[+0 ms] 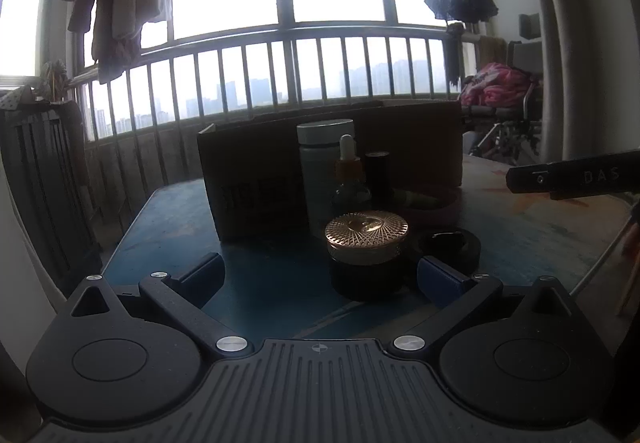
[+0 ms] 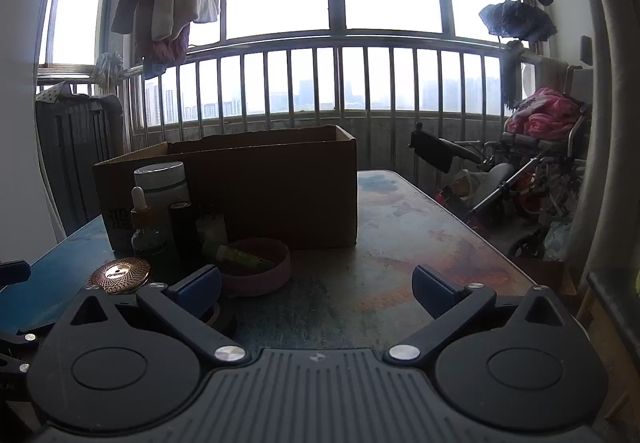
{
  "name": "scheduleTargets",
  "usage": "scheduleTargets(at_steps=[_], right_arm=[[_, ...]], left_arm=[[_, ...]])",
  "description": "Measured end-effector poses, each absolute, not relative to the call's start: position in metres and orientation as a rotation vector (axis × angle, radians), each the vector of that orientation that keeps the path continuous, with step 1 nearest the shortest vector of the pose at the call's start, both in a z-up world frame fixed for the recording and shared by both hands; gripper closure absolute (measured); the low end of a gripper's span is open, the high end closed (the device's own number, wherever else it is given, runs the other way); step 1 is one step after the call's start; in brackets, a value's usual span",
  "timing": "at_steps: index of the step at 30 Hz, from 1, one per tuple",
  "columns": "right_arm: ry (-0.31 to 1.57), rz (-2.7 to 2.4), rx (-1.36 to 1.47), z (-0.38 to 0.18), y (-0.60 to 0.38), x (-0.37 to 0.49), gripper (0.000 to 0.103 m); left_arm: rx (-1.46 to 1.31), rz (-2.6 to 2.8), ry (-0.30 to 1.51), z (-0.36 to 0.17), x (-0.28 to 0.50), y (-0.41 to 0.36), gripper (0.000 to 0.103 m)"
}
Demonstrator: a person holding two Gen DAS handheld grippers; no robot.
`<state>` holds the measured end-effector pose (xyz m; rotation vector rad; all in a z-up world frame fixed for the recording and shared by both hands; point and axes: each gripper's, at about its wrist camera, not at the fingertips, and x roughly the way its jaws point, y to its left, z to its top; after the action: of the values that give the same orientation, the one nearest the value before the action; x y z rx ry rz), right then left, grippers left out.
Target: Organize rigid objects
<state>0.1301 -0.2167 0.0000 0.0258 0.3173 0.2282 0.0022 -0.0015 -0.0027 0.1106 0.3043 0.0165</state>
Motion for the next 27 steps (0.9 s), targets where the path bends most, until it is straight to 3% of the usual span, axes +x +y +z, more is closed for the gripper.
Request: scheduleTargets(at_steps=[27], right_arm=[[0.337,0.166,0.001,-0.0049,-0.2153,0.136,0.0]], left_arm=[[0.097,0.017,0.304,0.0004,-0.0001,0.0004,0.0]])
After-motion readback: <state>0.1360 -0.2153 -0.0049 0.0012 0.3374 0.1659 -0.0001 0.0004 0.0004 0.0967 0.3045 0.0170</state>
